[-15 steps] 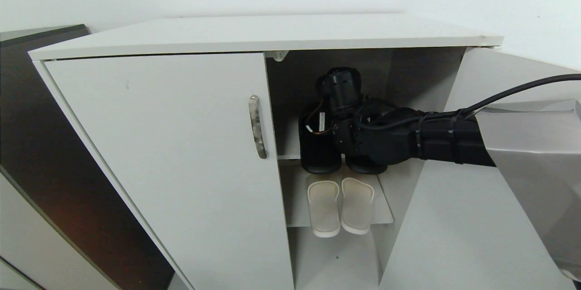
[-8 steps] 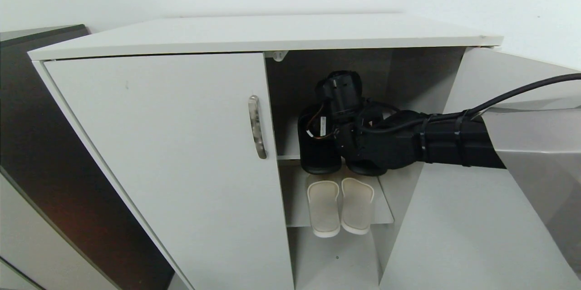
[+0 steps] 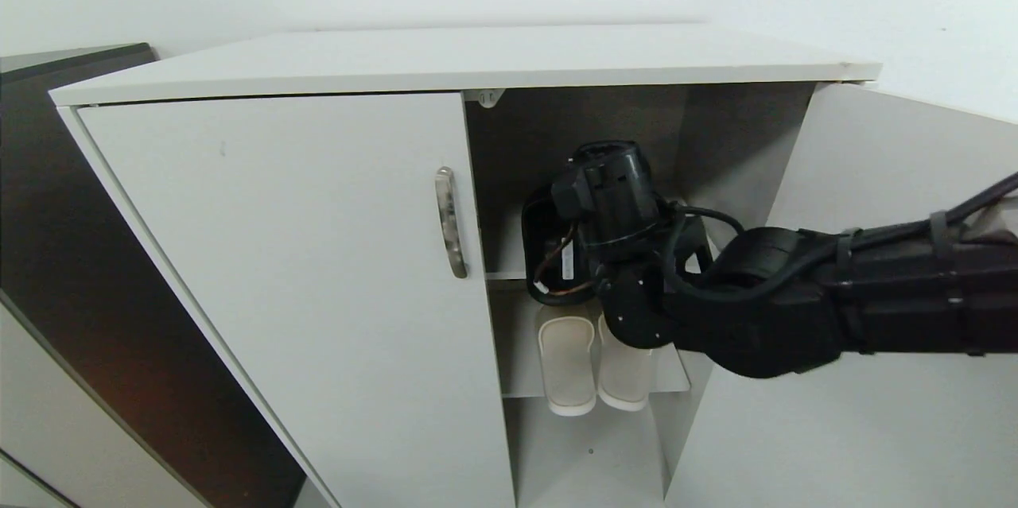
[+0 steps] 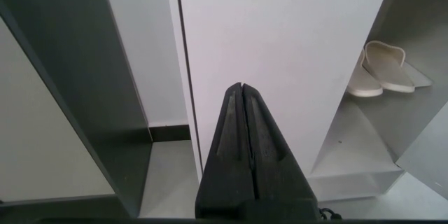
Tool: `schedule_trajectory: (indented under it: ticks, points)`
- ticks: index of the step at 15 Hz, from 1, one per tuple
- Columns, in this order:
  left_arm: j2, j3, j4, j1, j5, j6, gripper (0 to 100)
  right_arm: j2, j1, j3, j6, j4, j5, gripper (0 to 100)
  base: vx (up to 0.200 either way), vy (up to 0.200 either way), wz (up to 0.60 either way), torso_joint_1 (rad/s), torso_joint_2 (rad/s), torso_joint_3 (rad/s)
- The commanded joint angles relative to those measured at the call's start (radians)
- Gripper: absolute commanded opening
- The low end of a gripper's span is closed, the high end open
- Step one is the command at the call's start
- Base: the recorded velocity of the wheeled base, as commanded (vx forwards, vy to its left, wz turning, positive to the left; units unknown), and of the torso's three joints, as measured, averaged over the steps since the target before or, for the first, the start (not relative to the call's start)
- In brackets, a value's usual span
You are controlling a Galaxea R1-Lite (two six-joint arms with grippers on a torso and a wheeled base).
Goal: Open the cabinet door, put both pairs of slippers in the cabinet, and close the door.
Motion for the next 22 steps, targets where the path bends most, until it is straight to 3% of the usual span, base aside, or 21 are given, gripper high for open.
schedule_trajectory:
  ticks: [1, 3, 5, 14, 22]
  points:
    - [0.000, 0.000, 0.000, 0.000, 0.000, 0.000, 0, -0.153, 0.073, 0.224, 0.008, -0.111, 0.000, 0, 0.000, 0.000, 0.00, 0.000, 0.00, 0.000]
    - [0.000, 0.000, 0.000, 0.000, 0.000, 0.000, 0, -0.196, 0.108, 0.400, 0.005, -0.265, 0.001, 0, 0.000, 0.000, 0.00, 0.000, 0.00, 0.000]
    - [0.000, 0.000, 0.000, 0.000, 0.000, 0.000, 0, -0.213, 0.127, 0.489, -0.003, -0.386, 0.001, 0, 0.000, 0.000, 0.00, 0.000, 0.00, 0.000]
    - [0.000, 0.000, 0.000, 0.000, 0.000, 0.002, 0, -0.209, 0.148, 0.512, -0.012, -0.393, 0.003, 0, 0.000, 0.000, 0.00, 0.000, 0.00, 0.000]
    - [0.000, 0.000, 0.000, 0.000, 0.000, 0.000, 0, -0.189, 0.153, 0.522, -0.012, -0.395, 0.001, 0, -0.200, 0.000, 0.00, 0.001, 0.00, 0.004]
